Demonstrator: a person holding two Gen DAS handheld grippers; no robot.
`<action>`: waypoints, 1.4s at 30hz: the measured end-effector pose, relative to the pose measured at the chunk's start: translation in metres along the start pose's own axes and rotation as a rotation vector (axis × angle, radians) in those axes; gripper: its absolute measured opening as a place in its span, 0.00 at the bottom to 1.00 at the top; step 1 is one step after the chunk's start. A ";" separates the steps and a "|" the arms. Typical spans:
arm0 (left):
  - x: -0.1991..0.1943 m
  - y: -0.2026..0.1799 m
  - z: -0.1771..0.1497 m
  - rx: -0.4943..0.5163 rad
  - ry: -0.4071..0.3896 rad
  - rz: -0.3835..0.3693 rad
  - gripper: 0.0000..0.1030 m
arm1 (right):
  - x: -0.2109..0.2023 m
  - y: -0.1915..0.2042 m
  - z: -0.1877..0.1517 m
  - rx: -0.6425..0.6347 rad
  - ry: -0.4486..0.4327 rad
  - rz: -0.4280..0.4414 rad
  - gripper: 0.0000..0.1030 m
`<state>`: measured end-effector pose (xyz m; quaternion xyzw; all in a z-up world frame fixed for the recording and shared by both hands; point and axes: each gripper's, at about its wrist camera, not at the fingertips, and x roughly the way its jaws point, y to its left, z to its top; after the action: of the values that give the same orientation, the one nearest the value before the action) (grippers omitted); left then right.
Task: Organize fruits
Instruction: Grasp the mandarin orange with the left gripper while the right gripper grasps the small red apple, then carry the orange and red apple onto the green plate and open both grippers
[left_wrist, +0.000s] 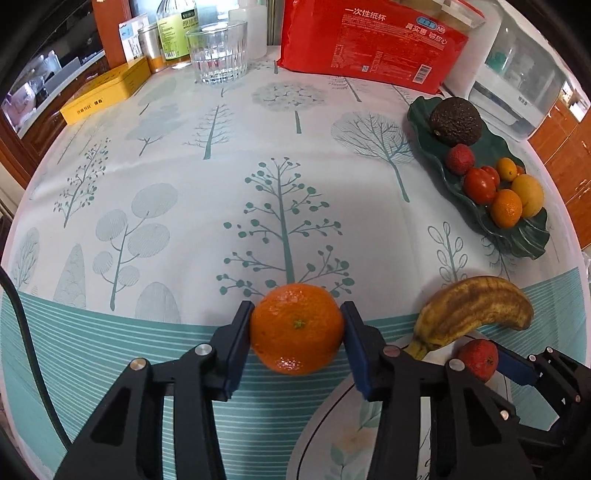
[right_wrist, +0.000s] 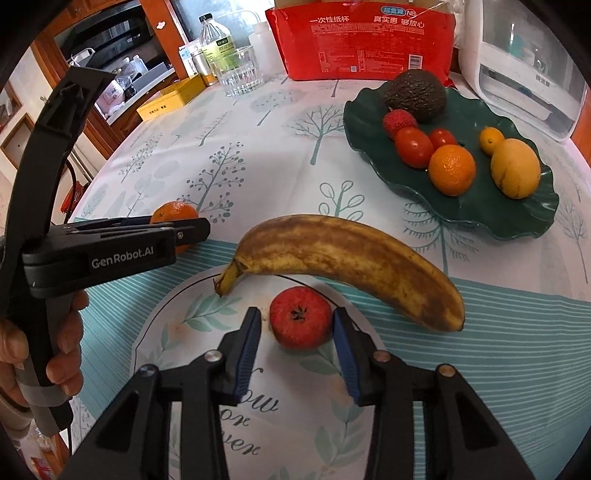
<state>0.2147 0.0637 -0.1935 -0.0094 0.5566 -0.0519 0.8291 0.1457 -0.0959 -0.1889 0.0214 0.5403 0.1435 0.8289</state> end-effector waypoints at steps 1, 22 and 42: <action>0.000 0.000 0.000 -0.001 -0.004 0.001 0.44 | 0.000 0.000 0.000 0.000 -0.003 0.001 0.33; -0.042 -0.014 -0.028 0.019 -0.036 -0.047 0.43 | -0.026 0.001 -0.011 0.041 -0.048 0.035 0.32; -0.125 -0.102 -0.034 0.166 -0.092 -0.172 0.43 | -0.119 -0.049 -0.022 0.113 -0.148 -0.009 0.32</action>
<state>0.1288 -0.0247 -0.0835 0.0092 0.5088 -0.1683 0.8442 0.0916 -0.1770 -0.1022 0.0761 0.4848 0.1069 0.8647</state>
